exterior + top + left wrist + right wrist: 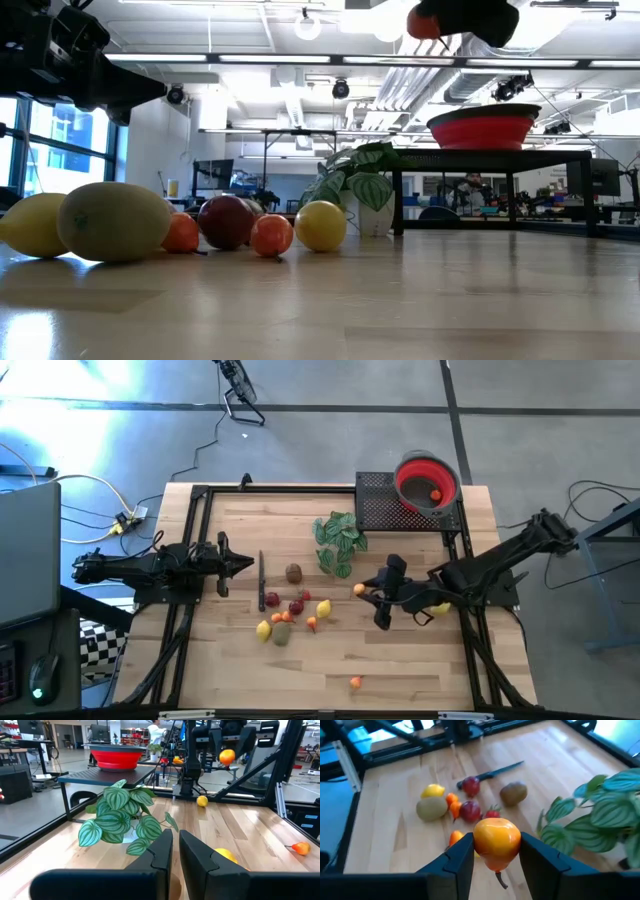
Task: Pick & Place Fruit
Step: Put the orange pear into the red colander
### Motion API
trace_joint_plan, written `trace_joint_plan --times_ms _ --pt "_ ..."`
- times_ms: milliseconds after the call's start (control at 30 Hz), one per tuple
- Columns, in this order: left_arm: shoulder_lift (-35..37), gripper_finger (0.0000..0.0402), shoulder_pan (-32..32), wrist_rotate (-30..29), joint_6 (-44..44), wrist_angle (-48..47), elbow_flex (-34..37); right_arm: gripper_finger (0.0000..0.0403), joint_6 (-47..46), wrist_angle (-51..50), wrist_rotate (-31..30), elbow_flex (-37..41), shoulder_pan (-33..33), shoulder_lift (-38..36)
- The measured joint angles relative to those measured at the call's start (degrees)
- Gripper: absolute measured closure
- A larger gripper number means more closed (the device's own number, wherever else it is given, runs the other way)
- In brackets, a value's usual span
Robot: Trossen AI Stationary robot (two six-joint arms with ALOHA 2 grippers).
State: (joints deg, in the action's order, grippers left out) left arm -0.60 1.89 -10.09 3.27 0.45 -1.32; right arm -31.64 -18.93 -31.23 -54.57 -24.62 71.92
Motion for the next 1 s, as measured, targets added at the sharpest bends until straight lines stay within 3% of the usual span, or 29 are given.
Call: trace_joint_plan --times_ms 533,800,1000 --pt "0.00 0.0368 0.00 0.00 0.00 0.00 -0.01 0.0266 5.14 0.32 -16.30 0.00 0.58 -1.64" --pt "0.00 0.0368 0.00 -0.01 -0.02 0.00 -0.01 0.0266 5.40 2.66 -17.85 0.00 5.46 -1.64" --pt "0.00 0.0368 0.00 -0.06 -1.36 0.04 0.01 0.0266 6.53 4.83 -24.31 0.00 10.16 -1.75"
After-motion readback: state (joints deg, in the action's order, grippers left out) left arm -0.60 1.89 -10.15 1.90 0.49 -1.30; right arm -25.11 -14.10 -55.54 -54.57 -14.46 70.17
